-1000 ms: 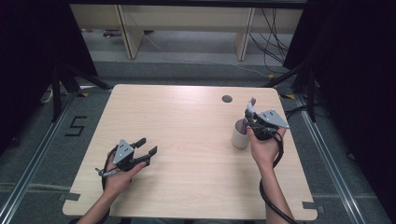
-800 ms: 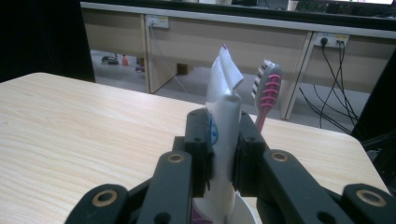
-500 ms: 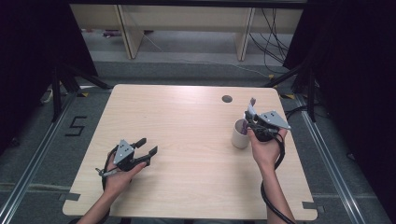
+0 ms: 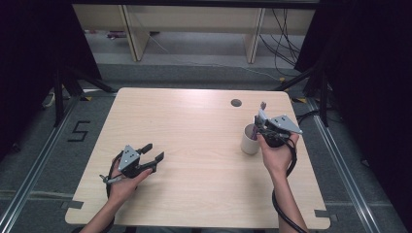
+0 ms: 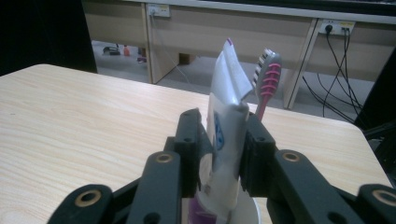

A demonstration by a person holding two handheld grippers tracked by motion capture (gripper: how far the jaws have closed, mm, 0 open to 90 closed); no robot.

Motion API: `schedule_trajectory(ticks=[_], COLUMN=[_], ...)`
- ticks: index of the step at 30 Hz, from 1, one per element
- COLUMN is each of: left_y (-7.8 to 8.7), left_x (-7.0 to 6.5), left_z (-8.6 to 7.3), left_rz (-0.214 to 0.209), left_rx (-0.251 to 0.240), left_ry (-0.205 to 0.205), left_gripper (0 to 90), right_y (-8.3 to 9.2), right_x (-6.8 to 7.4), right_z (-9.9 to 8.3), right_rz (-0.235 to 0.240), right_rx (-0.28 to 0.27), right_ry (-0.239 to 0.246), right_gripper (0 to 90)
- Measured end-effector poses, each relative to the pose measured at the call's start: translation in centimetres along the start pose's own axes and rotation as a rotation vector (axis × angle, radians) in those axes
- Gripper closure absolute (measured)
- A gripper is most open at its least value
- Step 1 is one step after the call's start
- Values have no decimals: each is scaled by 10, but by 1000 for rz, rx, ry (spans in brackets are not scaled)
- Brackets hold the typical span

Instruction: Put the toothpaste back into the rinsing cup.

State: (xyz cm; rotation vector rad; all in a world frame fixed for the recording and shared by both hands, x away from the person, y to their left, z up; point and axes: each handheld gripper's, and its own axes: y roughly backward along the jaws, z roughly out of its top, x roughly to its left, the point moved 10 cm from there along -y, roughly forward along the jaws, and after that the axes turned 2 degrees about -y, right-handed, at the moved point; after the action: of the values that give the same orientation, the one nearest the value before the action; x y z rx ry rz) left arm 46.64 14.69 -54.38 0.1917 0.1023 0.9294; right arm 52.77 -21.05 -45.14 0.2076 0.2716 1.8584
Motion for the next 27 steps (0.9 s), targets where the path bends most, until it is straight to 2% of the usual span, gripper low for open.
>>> schedule_trajectory(ticks=[6,7,9,12,13,14,16,18,20,21,22,23,24,25,26,27], left_y=[0,0,0,1,1,1,1,1,1,1,1,1,1,1,1,1], left_x=[0,0,0,0,0,0,0,1,1,0,0,0,0,0,0,1], left_z=[0,0,0,0,0,0,0,0,0,0,0,0,0,0,0,0], left_rz=[0,0,1,3,2,3,3,2,2,2,2,4,4,4,4,4], left_rx=[-1,-1,2,7,7,8,7,4,4,6,7,8,6,6,6,5], left_ry=[2,2,5,5,5,5,4,5,5,6,6,4,4,4,4,5], left_gripper=[383,383,382,382,381,381,381,381,381,381,381,381,381,381,381,381], right_y=[-1,-1,0,-1,-1,-1,0,1,2,4,5,6,7,9,9,11], right_x=[0,-1,1,-1,-1,1,1,4,5,4,3,5,4,5,4,5], right_z=[-1,0,-3,-1,-1,-2,-2,-5,-6,-7,-8,-9,-9,-9,-9,-10], right_rz=[-3,-5,-3,-4,-4,-2,2,11,10,5,7,9,7,5,14,5], right_rx=[19,7,27,9,13,17,21,44,40,45,53,56,55,52,48,58], right_ry=[-14,-11,-36,-23,-19,-39,-21,-35,-32,-5,2,-21,-8,-22,-7,-22], right_gripper=[643,631,591,533,516,500,478,445,428,419,415,409,402,398,394,388])
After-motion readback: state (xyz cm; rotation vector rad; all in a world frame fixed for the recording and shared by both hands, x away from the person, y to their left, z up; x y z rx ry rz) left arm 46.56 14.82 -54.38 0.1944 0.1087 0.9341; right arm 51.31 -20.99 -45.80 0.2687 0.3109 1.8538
